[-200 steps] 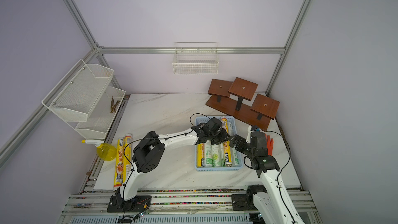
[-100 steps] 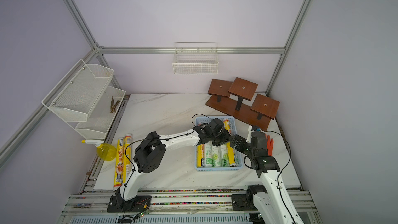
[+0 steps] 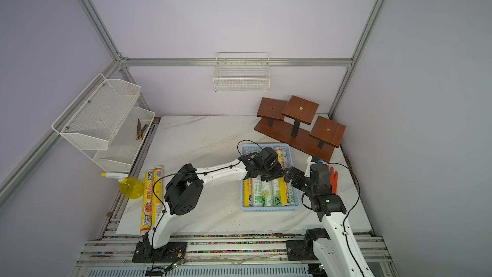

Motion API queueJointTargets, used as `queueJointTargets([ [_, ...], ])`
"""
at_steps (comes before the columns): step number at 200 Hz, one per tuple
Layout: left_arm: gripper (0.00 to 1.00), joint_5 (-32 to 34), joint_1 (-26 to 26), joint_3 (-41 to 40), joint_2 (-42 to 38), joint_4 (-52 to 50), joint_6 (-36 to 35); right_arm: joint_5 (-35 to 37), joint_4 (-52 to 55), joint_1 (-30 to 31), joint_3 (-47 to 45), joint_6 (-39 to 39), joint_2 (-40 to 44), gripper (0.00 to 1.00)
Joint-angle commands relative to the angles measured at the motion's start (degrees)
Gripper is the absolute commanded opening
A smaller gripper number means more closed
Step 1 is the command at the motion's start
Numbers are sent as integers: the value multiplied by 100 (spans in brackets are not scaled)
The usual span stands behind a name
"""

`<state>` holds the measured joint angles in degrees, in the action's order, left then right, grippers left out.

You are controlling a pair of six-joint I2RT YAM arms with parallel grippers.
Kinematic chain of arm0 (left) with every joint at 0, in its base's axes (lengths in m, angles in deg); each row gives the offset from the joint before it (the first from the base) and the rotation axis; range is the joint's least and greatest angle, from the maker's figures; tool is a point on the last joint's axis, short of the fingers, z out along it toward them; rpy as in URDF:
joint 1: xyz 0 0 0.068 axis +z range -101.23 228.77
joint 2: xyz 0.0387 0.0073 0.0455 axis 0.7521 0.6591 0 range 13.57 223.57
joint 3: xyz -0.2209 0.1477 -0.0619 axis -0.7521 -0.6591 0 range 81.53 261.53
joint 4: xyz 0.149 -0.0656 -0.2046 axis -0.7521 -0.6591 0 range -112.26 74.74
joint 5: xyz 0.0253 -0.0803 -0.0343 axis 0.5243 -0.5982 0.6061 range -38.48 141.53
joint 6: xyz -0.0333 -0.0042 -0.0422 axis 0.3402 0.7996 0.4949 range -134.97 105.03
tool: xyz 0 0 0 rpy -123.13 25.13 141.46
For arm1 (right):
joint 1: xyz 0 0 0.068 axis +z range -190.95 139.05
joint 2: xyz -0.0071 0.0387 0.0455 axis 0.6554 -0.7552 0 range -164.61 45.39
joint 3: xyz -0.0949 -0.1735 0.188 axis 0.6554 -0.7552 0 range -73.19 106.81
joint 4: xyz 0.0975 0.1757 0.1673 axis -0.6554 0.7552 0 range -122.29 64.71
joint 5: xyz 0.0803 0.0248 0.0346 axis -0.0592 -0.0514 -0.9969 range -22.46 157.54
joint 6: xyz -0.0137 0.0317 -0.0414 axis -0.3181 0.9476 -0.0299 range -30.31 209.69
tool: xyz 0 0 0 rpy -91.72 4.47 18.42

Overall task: Put the plastic wrap into the basket
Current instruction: Place the plastic wrap in the basket.

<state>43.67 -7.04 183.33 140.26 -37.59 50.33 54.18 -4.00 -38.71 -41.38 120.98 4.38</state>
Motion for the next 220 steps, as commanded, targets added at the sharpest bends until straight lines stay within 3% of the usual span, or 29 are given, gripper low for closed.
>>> queueJointTargets([
  [1, 51, 112, 0, 176, -229, -365, -283, -70, -196, -25, -92, 112, 61, 99],
  [82, 59, 123, 0, 226, -628, -473, -888, -218, -209, -26, -44, 110, 180, 99],
  [94, 59, 256, 0, -53, -928, -371, -1052, -428, -281, -22, -25, 80, 249, 99],
  [128, 61, 1419, 103, -1257, -2118, -244, -1312, -1614, -778, -7, -91, -122, 349, 99],
  [157, 62, 2122, 284, -2483, -3208, 200, -1607, -2544, -1373, 53, -116, 165, 191, 98],
  [180, 64, 2781, 437, -3274, -3982, 210, -1716, -2545, -1847, 632, -86, 378, 97, 98],
  [220, 73, 3647, 847, -4003, -4951, -715, -1777, -1125, -2047, 2372, 263, 59, -335, 99],
])
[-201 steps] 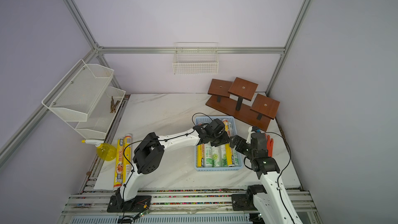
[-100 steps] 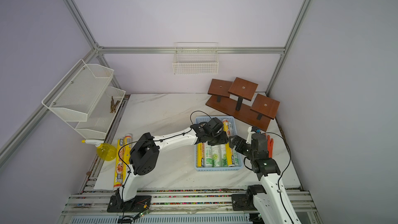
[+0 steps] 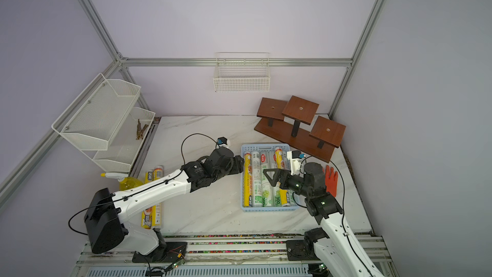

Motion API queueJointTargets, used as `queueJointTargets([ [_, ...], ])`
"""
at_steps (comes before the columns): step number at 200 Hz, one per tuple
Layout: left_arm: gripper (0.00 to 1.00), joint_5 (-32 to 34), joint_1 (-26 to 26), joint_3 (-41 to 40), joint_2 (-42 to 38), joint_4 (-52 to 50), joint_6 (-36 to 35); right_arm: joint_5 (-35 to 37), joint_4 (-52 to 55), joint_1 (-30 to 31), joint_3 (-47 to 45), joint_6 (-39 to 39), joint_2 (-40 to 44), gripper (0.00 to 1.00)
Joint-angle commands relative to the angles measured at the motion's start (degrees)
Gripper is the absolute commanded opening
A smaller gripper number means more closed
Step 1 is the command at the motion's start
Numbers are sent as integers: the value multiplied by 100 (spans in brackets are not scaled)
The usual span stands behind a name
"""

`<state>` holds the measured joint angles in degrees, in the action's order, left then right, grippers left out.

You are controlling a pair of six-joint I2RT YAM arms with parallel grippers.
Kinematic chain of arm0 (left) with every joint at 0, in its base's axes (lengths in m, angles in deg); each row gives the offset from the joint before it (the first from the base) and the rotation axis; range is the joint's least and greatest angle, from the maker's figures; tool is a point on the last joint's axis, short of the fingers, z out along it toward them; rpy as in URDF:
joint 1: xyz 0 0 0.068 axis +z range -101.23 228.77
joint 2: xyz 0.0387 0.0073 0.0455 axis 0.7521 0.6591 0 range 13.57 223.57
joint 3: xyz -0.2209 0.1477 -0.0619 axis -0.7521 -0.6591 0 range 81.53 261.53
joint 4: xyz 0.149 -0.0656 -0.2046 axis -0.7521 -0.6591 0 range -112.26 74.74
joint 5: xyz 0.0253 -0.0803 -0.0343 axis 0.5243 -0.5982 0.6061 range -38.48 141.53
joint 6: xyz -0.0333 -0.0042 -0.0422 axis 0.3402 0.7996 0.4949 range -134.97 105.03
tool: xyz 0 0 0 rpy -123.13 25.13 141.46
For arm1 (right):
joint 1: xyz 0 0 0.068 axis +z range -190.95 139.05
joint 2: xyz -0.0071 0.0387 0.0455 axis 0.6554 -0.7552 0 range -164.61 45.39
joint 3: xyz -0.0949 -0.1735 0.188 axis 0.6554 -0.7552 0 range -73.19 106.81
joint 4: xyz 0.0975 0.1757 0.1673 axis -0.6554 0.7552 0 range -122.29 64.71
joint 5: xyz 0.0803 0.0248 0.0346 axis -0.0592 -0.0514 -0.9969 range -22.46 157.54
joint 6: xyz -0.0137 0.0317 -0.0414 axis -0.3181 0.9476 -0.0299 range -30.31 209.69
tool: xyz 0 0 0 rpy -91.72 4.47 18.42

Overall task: Put the plastic wrap into the basket
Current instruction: Place the plastic wrap in the basket, then pick up the plastic wrap from the center of the board.

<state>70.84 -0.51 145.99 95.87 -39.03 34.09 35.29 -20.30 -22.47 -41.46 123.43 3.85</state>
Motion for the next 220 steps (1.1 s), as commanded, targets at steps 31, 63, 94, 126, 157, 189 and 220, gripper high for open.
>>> queueJointTargets([
  [31, 83, 1456, 518, -477, -839, -1823, 161, 1526, -487, 1675, 555, -546, -860, 99],
  [63, 86, 1700, 897, -675, -1037, -2603, 294, 1995, -955, 2460, 663, -578, -1414, 99],
  [94, 89, 1681, 1345, -1018, -1276, -2930, 403, 2544, -1230, 3244, 1039, -861, -2053, 99],
  [126, 91, 1578, 1890, -1546, -1629, -3034, 644, 3137, -1533, 3950, 1515, -1063, -2966, 99],
  [157, 89, 1420, 2573, -2010, -2015, -3100, 782, 3533, -1707, 4526, 2171, -1048, -3994, 99],
  [189, 88, 988, 3462, -2451, -2385, -2746, 448, 3338, -2141, 4631, 2498, -602, -4633, 99],
  [220, 87, 377, 4014, -2673, -2428, -2148, -260, 3225, -2289, 4632, 2662, -333, -5096, 99],
])
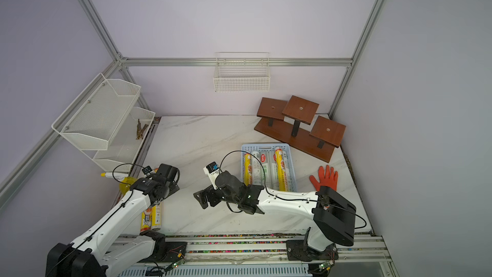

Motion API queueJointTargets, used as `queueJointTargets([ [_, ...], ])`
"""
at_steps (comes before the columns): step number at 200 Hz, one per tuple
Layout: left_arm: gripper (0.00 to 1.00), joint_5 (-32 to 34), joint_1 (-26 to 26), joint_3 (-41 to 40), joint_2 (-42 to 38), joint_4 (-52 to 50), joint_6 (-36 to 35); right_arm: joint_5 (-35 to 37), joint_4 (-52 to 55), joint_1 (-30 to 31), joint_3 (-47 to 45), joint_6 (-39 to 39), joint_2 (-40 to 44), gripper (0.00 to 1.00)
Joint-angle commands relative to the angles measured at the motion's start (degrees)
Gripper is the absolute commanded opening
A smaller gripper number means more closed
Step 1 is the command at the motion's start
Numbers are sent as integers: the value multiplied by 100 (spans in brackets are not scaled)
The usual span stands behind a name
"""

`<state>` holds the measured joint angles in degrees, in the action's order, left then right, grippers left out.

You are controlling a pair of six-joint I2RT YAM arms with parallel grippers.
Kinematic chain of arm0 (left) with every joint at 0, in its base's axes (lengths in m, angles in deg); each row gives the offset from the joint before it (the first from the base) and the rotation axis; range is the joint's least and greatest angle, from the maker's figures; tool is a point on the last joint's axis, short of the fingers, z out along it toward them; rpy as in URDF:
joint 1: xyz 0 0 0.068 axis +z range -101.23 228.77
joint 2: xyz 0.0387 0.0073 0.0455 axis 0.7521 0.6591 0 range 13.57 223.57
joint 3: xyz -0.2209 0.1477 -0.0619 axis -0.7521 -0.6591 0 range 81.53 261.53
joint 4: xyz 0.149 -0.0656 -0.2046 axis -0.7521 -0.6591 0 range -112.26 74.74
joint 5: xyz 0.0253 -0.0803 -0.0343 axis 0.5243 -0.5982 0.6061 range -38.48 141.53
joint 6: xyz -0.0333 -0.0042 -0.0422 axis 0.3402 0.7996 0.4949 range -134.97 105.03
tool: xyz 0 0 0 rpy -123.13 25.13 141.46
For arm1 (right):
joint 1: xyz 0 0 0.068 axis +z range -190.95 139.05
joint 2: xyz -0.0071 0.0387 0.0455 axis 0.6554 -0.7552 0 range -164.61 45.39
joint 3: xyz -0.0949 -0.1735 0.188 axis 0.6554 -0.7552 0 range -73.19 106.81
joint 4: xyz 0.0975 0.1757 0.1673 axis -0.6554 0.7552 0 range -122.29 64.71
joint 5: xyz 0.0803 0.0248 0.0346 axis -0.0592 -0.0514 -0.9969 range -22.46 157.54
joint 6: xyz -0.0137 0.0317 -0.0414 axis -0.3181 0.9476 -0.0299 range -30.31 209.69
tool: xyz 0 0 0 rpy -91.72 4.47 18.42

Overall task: Put the plastic wrap into the basket
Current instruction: Pick up the plastic wrap from the center of the board.

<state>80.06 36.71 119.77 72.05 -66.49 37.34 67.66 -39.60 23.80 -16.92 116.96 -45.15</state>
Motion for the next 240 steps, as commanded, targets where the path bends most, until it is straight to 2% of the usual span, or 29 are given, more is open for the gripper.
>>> queueJointTargets([
  [1, 87, -557, 300, -56, -46, 610, -601, -12, -359, 8, 213, 323, -211, 99],
  [18, 86, -817, 484, -161, 93, 839, -695, -72, -391, 3, 244, 448, -318, 99],
  [49, 85, -739, 809, -190, 503, 929, -679, -152, -379, -3, 236, 530, -407, 99],
  [104, 87, -892, 1021, -214, 996, 1306, -729, -112, -283, -6, 218, 558, -465, 99],
  [121, 86, -1086, 1034, -144, 1200, 1292, -736, -72, -198, -9, 200, 544, -469, 99],
  [150, 82, -1948, 1038, -107, 1409, 1480, -912, 4, -56, -35, 200, 506, -426, 99],
  [170, 79, -2287, 1029, -54, 1448, 1484, -959, 65, -42, -70, 152, 502, -356, 99],
  [240, 74, -2454, 1028, -8, 1428, 1492, -925, 253, 1, -223, -174, 517, -50, 99],
])
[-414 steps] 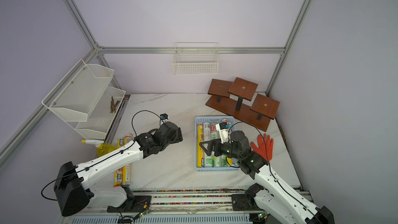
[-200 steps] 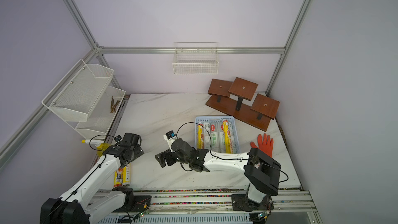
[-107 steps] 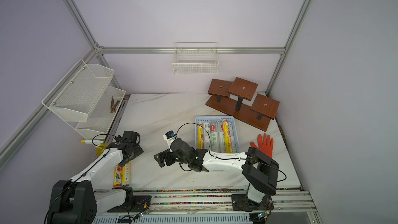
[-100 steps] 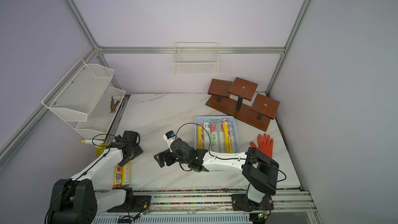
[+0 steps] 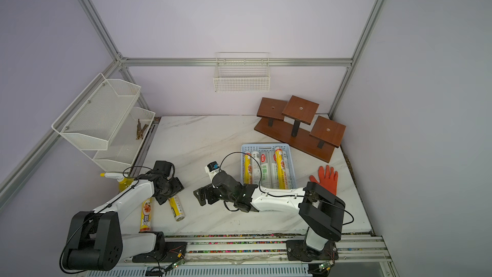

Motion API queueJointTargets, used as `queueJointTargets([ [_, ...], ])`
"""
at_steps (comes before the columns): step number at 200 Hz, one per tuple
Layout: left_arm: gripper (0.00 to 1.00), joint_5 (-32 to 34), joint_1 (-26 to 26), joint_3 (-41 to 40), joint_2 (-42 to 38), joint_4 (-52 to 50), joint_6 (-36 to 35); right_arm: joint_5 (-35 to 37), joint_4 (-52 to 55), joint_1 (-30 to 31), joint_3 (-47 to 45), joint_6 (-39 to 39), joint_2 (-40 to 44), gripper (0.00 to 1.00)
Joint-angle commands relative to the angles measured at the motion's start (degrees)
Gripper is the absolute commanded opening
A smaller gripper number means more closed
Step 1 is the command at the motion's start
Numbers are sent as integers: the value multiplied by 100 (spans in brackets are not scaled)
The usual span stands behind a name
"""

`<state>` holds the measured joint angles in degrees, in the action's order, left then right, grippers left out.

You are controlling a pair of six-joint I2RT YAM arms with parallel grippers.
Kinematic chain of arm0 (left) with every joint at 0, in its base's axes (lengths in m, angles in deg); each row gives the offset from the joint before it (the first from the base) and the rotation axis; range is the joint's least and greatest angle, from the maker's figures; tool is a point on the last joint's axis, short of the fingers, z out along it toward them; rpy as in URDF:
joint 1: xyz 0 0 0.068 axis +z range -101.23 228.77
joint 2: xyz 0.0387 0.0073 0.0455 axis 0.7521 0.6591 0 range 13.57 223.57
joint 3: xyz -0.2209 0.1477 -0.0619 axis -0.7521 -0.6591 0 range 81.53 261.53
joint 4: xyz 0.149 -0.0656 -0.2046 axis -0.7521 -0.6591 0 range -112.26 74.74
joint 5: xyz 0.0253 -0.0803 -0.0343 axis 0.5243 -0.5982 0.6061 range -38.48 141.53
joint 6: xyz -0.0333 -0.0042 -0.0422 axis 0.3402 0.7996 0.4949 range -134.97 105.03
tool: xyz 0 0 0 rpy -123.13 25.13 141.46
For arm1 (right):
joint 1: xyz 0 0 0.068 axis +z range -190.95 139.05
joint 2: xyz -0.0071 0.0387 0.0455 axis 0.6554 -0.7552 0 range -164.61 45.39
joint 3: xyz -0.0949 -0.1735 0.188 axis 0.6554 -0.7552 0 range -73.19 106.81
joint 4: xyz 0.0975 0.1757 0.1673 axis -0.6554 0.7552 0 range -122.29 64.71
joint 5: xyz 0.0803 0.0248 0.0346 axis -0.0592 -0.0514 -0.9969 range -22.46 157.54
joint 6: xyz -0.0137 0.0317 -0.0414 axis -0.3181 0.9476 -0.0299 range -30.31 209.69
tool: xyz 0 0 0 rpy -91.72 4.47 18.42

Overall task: Put the plastic wrap into the basket
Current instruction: Pick up the plastic wrap from the center of the board.

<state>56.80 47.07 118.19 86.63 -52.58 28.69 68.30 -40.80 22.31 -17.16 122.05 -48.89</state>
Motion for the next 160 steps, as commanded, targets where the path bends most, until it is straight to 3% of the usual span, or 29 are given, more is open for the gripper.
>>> queueJointTargets([
  [1, 74, -126, -7, 149, -20, 102, -55, 198, 122, -80, -156, 7, 336, 99],
  [55, 70, 364, -9, 464, 628, -151, -151, 225, 129, -269, -400, -16, 556, 99],
  [112, 64, 169, 0, 624, 1303, 101, -278, -163, 151, -290, -300, 133, 440, 99],
  [160, 49, 25, -11, 640, 1375, 82, -347, -146, 337, -316, -171, 112, 340, 99],
])
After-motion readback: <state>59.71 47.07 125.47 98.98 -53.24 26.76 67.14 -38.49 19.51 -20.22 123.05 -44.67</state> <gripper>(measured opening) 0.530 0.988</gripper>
